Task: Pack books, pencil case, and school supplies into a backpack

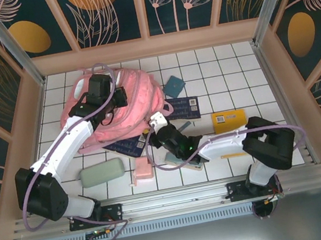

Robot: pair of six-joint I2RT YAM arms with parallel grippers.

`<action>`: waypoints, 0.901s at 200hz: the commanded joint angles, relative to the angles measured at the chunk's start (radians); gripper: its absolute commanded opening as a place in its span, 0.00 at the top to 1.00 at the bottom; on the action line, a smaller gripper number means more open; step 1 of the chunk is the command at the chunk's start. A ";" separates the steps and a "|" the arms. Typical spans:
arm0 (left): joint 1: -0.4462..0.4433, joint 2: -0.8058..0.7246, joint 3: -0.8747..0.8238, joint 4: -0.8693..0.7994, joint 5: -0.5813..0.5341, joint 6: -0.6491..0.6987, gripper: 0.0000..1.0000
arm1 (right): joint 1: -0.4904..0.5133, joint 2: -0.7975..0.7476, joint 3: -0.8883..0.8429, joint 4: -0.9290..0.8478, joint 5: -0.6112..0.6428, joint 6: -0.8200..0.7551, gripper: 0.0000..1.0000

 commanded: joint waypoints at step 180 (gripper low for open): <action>0.001 -0.001 0.007 0.119 -0.008 0.024 1.00 | -0.046 0.025 0.067 0.021 0.043 -0.102 1.00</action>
